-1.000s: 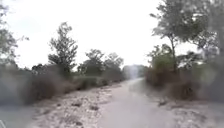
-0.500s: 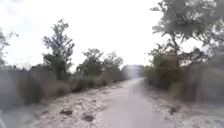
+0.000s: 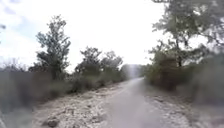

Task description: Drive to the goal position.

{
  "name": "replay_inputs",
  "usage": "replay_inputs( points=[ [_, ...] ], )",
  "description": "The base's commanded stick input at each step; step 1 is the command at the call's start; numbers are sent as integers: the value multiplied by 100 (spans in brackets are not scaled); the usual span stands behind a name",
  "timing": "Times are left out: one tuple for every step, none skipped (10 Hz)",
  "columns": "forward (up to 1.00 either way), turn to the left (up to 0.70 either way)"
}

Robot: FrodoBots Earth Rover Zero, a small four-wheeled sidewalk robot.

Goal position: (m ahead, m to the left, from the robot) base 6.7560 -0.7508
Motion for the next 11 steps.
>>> replay_inputs(
  points=[
    [69, 1],
    [69, 1],
    [69, 1],
    [69, 1],
    [69, 1],
    [69, 1],
    [69, 1],
    [69, 1],
    [69, 1],
    [69, 1],
    [69, 1]
  ],
)
